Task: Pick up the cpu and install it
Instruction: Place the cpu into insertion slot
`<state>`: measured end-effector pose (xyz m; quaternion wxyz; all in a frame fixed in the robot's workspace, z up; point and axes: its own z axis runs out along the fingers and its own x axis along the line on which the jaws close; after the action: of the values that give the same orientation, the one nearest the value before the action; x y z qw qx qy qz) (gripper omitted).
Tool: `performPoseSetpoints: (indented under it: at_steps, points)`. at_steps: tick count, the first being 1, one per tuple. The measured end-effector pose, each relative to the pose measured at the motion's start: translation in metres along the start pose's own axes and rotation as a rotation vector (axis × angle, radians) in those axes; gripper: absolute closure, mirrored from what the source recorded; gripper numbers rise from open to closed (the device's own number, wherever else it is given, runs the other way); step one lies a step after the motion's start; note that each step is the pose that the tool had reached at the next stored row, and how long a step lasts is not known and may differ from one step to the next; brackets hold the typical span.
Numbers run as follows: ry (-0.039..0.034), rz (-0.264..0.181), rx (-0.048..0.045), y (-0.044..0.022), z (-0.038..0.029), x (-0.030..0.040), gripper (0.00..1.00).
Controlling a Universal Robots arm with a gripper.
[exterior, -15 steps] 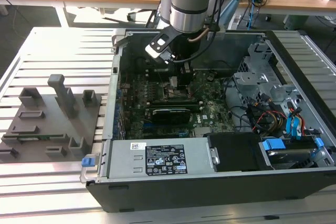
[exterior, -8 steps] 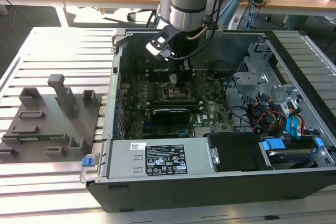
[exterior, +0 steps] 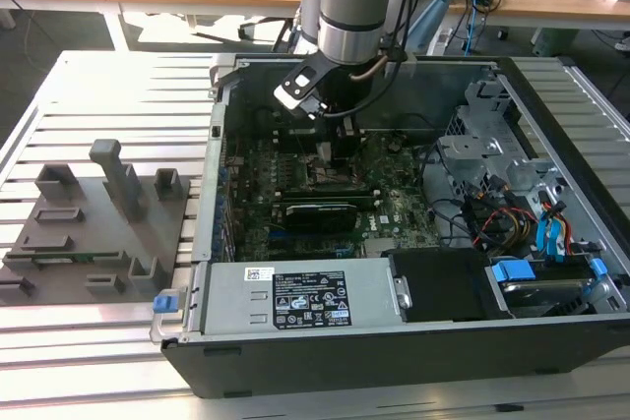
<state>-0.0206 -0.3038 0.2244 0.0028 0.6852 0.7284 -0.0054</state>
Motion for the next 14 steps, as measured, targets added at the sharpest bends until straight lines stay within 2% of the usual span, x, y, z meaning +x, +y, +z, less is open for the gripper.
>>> performPoseSetpoints:
  at_steps: [1,3,7,8,10,14]
  points:
    - [-0.0004,0.001,0.0000,0.0000,0.0006,0.0000,0.45]
    - [-0.0060,0.003,0.0005,-0.0001,0.0018,-0.0002,0.45]
    - [-0.0417,0.014,0.0025,-0.0002,0.0039,-0.0004,0.45]
    - [-0.0459,0.026,0.0032,-0.0001,0.0053,-0.0004,0.45]
    - [-0.0486,0.042,0.0038,-0.0001,0.0071,-0.0004,0.45]
    - [-0.0503,0.046,0.0040,-0.0004,0.0093,-0.0036,0.45]
